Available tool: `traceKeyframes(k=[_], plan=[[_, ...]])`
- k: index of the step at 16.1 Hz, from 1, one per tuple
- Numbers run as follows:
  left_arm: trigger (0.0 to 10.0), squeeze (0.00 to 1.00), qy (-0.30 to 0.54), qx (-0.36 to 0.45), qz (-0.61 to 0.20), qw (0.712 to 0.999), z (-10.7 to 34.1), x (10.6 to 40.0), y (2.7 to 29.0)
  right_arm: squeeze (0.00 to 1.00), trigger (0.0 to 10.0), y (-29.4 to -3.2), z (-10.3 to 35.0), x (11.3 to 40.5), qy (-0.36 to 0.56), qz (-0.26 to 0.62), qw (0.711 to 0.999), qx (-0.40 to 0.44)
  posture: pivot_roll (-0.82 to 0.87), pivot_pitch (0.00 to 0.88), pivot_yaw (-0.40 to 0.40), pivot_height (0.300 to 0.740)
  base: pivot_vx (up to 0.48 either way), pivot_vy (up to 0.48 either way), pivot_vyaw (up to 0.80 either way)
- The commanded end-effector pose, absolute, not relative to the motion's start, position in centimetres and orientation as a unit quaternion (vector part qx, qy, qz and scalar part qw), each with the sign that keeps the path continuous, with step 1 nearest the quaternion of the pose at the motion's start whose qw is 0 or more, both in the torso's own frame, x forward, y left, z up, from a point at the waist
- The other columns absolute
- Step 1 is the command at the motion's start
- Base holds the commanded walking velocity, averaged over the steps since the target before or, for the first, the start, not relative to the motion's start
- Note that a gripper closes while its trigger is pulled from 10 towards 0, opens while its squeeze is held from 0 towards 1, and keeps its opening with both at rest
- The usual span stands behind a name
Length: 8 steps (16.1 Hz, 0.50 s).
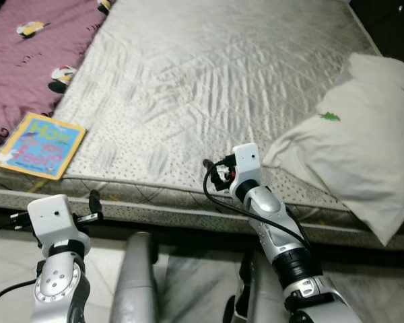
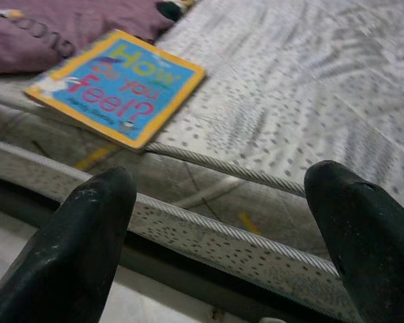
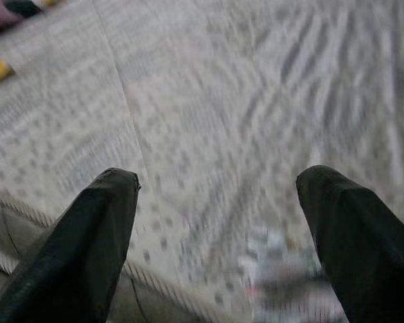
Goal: Clean up the room
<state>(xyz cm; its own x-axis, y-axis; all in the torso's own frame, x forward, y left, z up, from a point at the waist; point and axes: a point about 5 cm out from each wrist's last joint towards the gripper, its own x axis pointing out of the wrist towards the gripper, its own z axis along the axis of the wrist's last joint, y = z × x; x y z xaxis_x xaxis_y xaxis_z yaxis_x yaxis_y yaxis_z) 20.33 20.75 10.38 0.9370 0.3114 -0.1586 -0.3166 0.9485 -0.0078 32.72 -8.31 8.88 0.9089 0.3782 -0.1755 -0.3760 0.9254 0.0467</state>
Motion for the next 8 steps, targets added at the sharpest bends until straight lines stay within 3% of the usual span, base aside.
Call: traceKeyframes(k=[1, 6, 8], plan=[[10.0, 0.0, 0.085, -0.013, 0.159, 0.984, 10.4, 19.9, 20.6, 0.0, 10.0, -7.9, 8.5, 32.7, 0.096, 0.207, 0.974, 0.007, 0.16, 0.231, -0.106, 0.579, 0.0, 0.0, 0.0], [10.0, 0.0, 0.09, -0.007, 0.159, 0.983, 10.7, 19.3, 20.5, 0.0, 10.0, -6.0, 8.9, 32.9, 0.062, 0.238, 0.969, 0.013, 0.18, 0.243, -0.101, 0.529, 0.0, 0.0, 0.0], [10.0, 0.0, 0.088, 0.001, 0.157, 0.984, 10.9, 19.0, 20.4, 0.0, 10.0, -5.8, 9.5, 33.1, 0.039, 0.242, 0.969, 0.009, 0.19, 0.249, -0.102, 0.529, 0.0, 0.0, 0.0]])
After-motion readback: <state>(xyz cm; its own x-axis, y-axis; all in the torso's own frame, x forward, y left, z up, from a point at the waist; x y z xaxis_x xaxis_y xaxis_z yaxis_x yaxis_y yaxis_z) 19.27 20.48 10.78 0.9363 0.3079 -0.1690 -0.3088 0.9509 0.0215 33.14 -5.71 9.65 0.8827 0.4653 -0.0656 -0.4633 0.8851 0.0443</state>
